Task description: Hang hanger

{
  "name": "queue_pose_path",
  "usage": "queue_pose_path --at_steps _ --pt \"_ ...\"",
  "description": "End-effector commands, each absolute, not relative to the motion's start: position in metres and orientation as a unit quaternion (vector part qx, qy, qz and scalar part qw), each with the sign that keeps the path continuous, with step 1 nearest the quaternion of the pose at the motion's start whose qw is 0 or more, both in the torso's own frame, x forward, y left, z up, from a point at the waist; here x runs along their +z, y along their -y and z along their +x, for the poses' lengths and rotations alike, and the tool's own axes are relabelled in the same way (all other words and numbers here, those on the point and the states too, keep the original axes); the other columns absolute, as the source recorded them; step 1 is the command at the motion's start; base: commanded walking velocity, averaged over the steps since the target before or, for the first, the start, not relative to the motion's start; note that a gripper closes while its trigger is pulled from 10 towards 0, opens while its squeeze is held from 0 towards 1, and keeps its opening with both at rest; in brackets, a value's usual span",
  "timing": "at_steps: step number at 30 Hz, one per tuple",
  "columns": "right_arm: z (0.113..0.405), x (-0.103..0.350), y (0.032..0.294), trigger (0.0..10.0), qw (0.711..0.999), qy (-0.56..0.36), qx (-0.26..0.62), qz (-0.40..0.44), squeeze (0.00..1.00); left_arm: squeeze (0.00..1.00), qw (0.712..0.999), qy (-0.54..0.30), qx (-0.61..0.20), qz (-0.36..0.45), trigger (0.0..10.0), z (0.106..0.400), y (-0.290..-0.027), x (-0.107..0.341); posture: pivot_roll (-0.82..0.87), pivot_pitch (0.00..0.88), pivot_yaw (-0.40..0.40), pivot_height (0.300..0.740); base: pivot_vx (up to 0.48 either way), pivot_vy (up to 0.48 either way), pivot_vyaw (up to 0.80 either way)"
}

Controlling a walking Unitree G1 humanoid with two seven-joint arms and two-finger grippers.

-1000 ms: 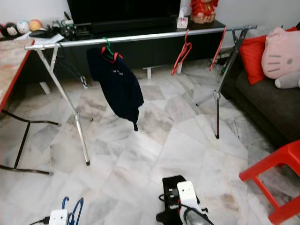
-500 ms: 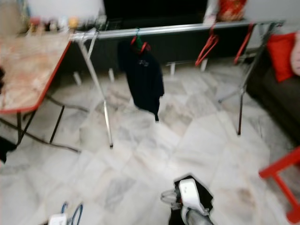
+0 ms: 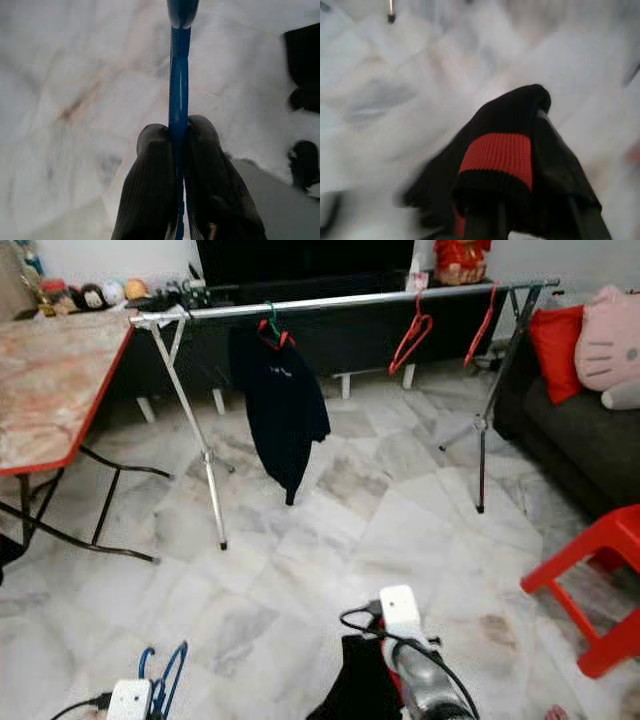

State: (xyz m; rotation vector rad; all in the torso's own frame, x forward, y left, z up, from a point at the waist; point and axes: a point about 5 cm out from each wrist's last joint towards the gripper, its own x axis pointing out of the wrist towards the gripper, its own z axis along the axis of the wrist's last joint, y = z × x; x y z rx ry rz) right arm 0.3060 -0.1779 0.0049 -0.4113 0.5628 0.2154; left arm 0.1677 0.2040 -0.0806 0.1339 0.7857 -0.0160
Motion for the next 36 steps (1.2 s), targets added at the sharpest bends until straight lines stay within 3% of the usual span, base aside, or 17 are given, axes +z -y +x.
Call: queue_pose_path --at_steps 1,4,6,10,16,18,24,30,33,36 --pt "0.319 0.02 0.173 10.0 0.921 -0.252 0.143 -0.258 0.0 0.0 0.919 -0.383 -0.044 0.085 10.0 0.167 -0.205 -0.08 -0.13 0.0 0.029 0.74 0.0 0.0 0.0" --pt "0.327 0.027 0.169 10.0 0.903 -0.257 0.179 -0.294 0.0 0.0 0.915 -0.385 -0.082 0.094 10.0 0.169 -0.202 -0.08 -0.13 0.0 0.03 0.74 0.0 0.0 0.0" --pt "0.337 0.039 0.165 10.0 0.896 -0.246 0.203 -0.309 0.0 0.0 0.943 -0.281 -0.148 0.1 10.0 0.23 -0.209 -0.036 -0.13 0.0 0.029 0.74 0.0 0.0 0.0" --pt "0.348 0.055 0.16 10.0 0.889 -0.228 0.219 -0.33 0.0 0.0 0.946 -0.212 -0.221 0.107 10.0 0.254 -0.211 0.008 -0.12 0.0 0.026 0.74 0.0 0.0 0.0" --pt "0.357 0.068 0.152 10.0 0.877 -0.223 0.241 -0.35 0.0 0.0 0.932 -0.184 -0.302 0.079 10.0 0.254 -0.204 0.04 -0.12 0.0 0.025 0.74 0.0 0.0 0.0" --pt "0.36 0.072 0.15 10.0 0.874 -0.22 0.241 -0.36 0.0 0.0 0.911 -0.2 -0.349 0.092 10.0 0.25 -0.206 0.048 -0.12 0.0 0.021 0.74 0.0 0.0 0.0" --pt "0.363 0.074 0.149 10.0 0.866 -0.222 0.241 -0.378 0.0 0.0 0.874 -0.249 -0.401 0.118 10.0 0.232 -0.213 0.071 -0.11 0.0 0.017 0.74 0.0 0.0 0.0" --pt "0.364 0.076 0.144 10.0 0.868 -0.217 0.247 -0.372 0.0 0.0 0.866 -0.251 -0.424 0.091 10.0 0.227 -0.209 0.082 -0.12 0.0 0.017 0.74 0.0 0.0 0.0" --pt "0.365 0.079 0.139 10.0 0.871 -0.212 0.25 -0.365 0.0 0.0 0.841 -0.242 -0.478 0.072 10.0 0.214 -0.201 0.096 -0.12 0.0 0.017 0.74 0.0 0.0 0.0" --pt "0.367 0.082 0.135 10.0 0.873 -0.207 0.253 -0.363 0.0 0.0 0.837 -0.242 -0.485 0.07 10.0 0.209 -0.198 0.104 -0.11 0.0 0.02 0.74 0.0 0.0 0.0"
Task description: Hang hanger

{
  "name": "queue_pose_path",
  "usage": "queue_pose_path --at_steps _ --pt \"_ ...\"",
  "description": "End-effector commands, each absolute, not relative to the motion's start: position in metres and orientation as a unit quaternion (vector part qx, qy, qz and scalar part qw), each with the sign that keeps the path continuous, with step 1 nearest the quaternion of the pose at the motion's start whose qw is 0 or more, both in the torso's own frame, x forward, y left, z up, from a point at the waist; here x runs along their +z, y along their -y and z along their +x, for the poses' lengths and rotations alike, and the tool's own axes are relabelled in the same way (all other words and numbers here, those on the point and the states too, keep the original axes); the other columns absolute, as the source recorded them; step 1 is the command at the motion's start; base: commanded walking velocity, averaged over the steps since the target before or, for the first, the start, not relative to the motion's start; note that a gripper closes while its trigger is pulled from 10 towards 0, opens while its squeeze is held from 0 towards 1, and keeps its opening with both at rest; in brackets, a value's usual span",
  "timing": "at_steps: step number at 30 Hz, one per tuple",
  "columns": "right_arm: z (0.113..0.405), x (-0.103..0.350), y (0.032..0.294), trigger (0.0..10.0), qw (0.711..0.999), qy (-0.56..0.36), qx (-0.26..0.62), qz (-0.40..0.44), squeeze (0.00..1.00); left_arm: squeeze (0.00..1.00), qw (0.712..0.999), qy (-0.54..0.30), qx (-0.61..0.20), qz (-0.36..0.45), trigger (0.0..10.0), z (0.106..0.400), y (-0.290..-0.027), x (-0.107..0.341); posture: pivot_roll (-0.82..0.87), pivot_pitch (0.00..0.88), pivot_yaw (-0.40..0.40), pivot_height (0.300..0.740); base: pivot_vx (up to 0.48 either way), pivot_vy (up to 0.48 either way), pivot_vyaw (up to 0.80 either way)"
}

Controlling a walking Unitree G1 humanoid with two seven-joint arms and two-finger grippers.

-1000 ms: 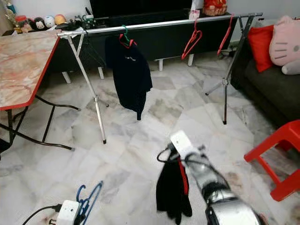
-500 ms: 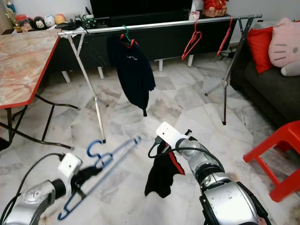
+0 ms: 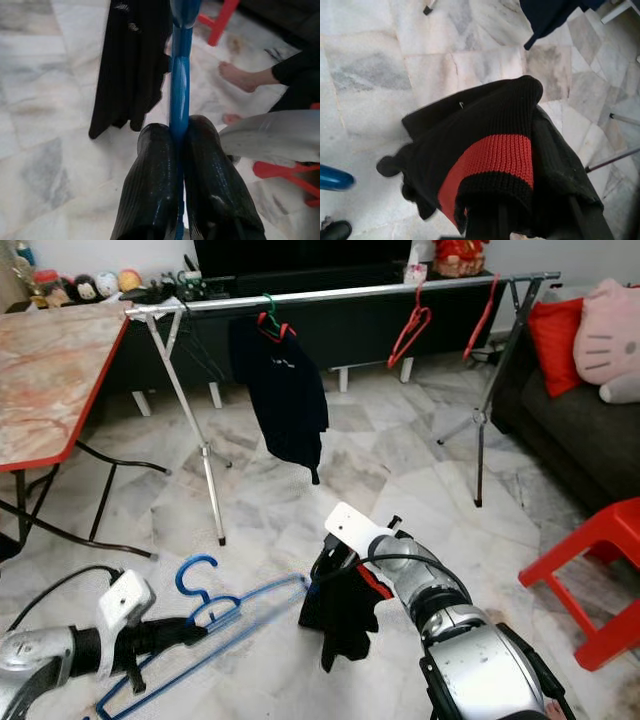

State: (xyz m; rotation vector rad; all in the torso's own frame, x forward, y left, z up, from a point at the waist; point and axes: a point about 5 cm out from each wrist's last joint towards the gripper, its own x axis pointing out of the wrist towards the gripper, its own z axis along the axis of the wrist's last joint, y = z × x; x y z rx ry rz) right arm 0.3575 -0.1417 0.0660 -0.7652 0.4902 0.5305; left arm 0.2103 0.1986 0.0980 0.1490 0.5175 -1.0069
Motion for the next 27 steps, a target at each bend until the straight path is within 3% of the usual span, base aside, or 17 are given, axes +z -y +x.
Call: queue_pose_path --at_steps 1,4,7,12,21,27 --pt "0.371 0.089 0.129 10.0 0.877 -0.194 0.255 -0.357 0.0 0.0 0.834 -0.23 -0.496 0.065 10.0 0.202 -0.193 0.115 -0.11 0.0 0.02 0.74 0.0 0.0 0.0" --pt "0.377 0.1 0.124 10.0 0.886 -0.174 0.248 -0.35 0.0 0.0 0.839 -0.216 -0.496 0.062 10.0 0.201 -0.189 0.12 -0.11 0.0 0.02 0.74 0.0 0.0 0.0" --pt "0.385 0.118 0.114 10.0 0.919 -0.144 0.227 -0.289 0.0 0.0 0.841 -0.197 -0.501 0.057 10.0 0.203 -0.178 0.128 -0.11 0.0 0.021 0.74 0.0 0.0 0.0" --pt "0.388 0.124 0.105 10.0 0.942 -0.145 0.204 -0.224 0.0 0.0 0.829 -0.197 -0.519 0.062 10.0 0.202 -0.168 0.131 -0.11 0.0 0.024 0.74 0.0 0.0 0.0" --pt "0.386 0.127 0.081 10.0 0.944 -0.142 0.223 -0.197 0.0 0.0 0.851 -0.189 -0.484 0.075 10.0 0.212 -0.159 0.135 -0.11 0.0 0.024 0.74 0.0 0.0 0.0" --pt "0.383 0.126 0.076 10.0 0.941 -0.143 0.234 -0.197 0.0 0.0 0.894 -0.184 -0.4 0.087 10.0 0.231 -0.167 0.132 -0.12 0.0 0.022 0.74 0.0 0.0 0.0"
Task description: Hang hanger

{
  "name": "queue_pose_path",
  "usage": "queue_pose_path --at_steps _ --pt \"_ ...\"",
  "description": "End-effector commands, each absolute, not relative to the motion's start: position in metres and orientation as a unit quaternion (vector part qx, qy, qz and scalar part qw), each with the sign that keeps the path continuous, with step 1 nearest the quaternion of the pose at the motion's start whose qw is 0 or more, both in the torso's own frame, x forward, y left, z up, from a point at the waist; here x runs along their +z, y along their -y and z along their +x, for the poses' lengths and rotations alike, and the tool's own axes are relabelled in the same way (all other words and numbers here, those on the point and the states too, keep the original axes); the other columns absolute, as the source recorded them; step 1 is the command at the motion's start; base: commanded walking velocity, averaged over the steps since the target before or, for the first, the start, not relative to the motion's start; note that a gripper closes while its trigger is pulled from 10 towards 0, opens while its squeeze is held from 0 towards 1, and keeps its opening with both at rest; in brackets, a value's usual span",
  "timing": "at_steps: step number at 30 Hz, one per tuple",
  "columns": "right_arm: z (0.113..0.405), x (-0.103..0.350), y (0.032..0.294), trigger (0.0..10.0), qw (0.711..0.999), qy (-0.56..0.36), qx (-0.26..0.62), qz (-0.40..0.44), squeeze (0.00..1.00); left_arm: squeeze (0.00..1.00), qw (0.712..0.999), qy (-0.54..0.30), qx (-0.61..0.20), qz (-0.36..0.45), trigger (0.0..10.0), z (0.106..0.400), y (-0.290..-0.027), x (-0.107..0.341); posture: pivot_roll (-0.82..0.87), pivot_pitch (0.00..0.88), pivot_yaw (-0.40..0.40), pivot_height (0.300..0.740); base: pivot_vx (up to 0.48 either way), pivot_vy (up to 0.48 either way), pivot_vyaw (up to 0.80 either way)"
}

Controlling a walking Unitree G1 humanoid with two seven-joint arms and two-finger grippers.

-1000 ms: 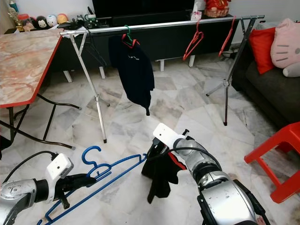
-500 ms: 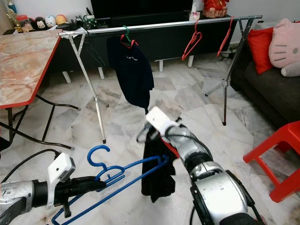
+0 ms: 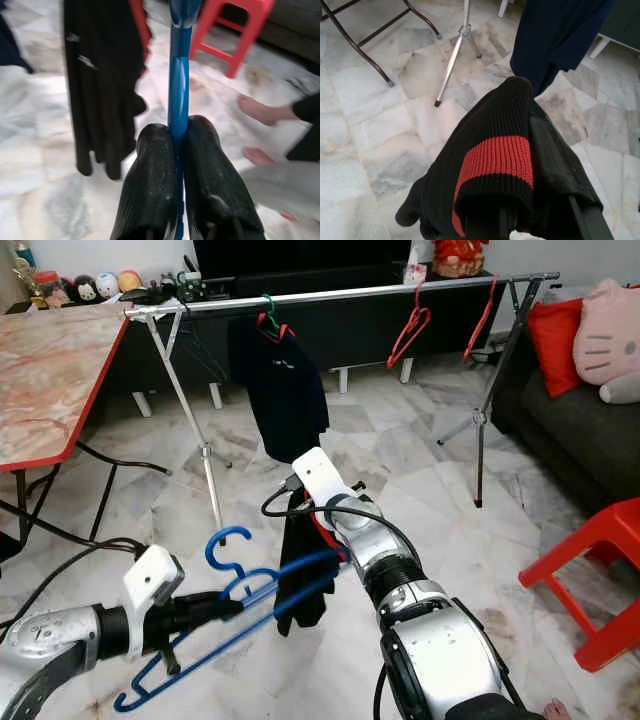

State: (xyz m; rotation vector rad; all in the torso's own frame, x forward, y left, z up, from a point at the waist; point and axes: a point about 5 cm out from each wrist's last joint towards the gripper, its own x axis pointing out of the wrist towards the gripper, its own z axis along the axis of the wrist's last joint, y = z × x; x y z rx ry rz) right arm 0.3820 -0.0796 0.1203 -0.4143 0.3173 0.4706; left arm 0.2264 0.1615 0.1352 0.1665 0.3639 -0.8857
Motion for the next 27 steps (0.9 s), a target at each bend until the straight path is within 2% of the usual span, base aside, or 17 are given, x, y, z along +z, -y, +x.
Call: queue_pose_path --at_steps 1,7,11,27 --pt "0.383 0.126 0.076 10.0 0.941 -0.144 0.234 -0.196 0.0 0.0 0.896 -0.184 -0.395 0.085 10.0 0.232 -0.167 0.132 -0.12 0.0 0.022 0.74 0.0 0.0 0.0" --pt "0.382 0.126 0.076 10.0 0.941 -0.144 0.234 -0.196 0.0 0.0 0.899 -0.185 -0.387 0.085 10.0 0.234 -0.167 0.131 -0.12 0.0 0.022 0.74 0.0 0.0 0.0" --pt "0.382 0.127 0.077 10.0 0.941 -0.143 0.235 -0.198 0.0 0.0 0.917 -0.184 -0.341 0.094 10.0 0.243 -0.173 0.127 -0.12 0.0 0.017 0.74 0.0 0.0 0.0" --pt "0.382 0.127 0.081 10.0 0.941 -0.145 0.229 -0.205 0.0 0.0 0.917 -0.193 -0.335 0.1 10.0 0.241 -0.176 0.127 -0.12 0.0 0.013 0.74 0.0 0.0 0.0"
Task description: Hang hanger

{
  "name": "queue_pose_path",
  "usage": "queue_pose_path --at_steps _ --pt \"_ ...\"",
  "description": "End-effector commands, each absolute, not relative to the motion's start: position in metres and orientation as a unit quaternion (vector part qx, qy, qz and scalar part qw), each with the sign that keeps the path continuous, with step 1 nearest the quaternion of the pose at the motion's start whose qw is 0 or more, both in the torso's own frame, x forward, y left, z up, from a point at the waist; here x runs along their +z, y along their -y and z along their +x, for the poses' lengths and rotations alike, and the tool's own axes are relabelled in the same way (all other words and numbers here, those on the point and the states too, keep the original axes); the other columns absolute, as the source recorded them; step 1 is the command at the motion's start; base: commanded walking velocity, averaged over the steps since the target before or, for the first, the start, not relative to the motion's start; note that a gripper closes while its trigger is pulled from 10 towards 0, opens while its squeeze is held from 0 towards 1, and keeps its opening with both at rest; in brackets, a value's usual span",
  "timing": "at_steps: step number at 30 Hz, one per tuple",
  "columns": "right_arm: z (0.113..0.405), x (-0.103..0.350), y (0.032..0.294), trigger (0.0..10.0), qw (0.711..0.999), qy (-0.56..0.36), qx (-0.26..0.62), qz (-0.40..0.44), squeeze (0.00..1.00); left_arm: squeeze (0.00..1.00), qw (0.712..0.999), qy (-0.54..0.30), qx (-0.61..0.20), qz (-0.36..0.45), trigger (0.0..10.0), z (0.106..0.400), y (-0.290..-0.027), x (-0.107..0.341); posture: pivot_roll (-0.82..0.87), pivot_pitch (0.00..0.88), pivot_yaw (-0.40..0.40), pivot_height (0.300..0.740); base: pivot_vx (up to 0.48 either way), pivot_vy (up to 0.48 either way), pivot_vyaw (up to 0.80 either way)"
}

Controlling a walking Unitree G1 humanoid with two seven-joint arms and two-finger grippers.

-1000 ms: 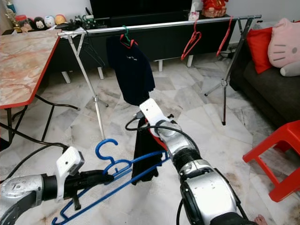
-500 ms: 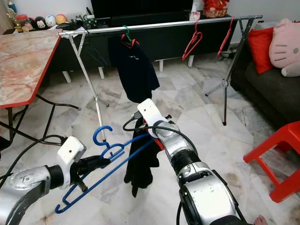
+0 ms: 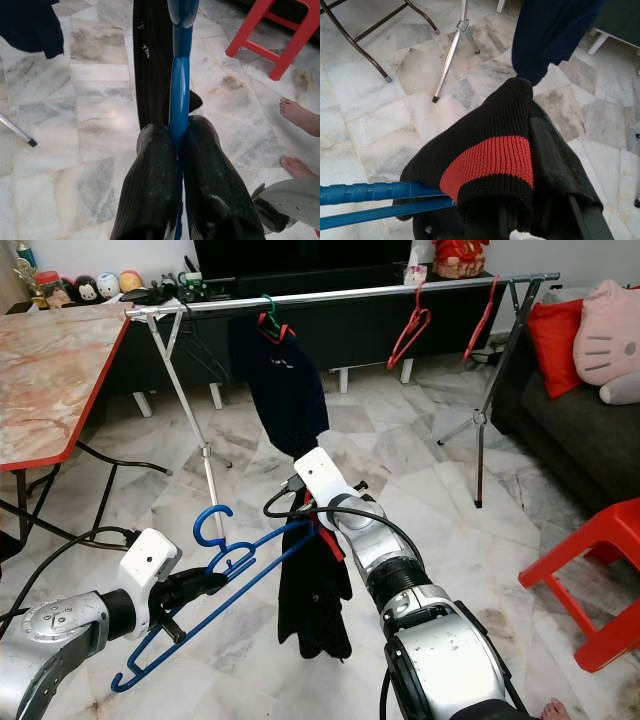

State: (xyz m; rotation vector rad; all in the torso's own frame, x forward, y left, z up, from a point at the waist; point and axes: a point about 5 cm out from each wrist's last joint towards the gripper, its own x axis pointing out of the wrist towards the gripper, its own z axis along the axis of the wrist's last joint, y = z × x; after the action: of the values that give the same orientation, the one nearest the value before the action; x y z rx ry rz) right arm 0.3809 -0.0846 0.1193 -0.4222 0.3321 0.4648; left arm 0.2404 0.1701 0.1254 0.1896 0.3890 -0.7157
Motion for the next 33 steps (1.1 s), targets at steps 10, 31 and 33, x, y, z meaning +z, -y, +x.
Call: queue_pose_path --at_steps 10,31,33 --pt "0.382 0.127 0.081 10.0 0.941 -0.145 0.229 -0.205 0.0 0.0 0.917 -0.193 -0.335 0.1 10.0 0.241 -0.176 0.127 -0.12 0.0 0.013 0.74 0.0 0.0 0.0" --pt "0.381 0.11 0.115 10.0 0.937 -0.178 0.174 -0.246 0.0 0.0 0.903 -0.221 -0.358 0.092 10.0 0.222 -0.174 0.123 -0.11 0.0 0.007 0.74 0.0 0.0 0.0" --pt "0.38 0.108 0.114 10.0 0.935 -0.18 0.176 -0.248 0.0 0.0 0.89 -0.228 -0.387 0.079 10.0 0.216 -0.169 0.124 -0.11 0.0 0.007 0.74 0.0 0.0 0.0"
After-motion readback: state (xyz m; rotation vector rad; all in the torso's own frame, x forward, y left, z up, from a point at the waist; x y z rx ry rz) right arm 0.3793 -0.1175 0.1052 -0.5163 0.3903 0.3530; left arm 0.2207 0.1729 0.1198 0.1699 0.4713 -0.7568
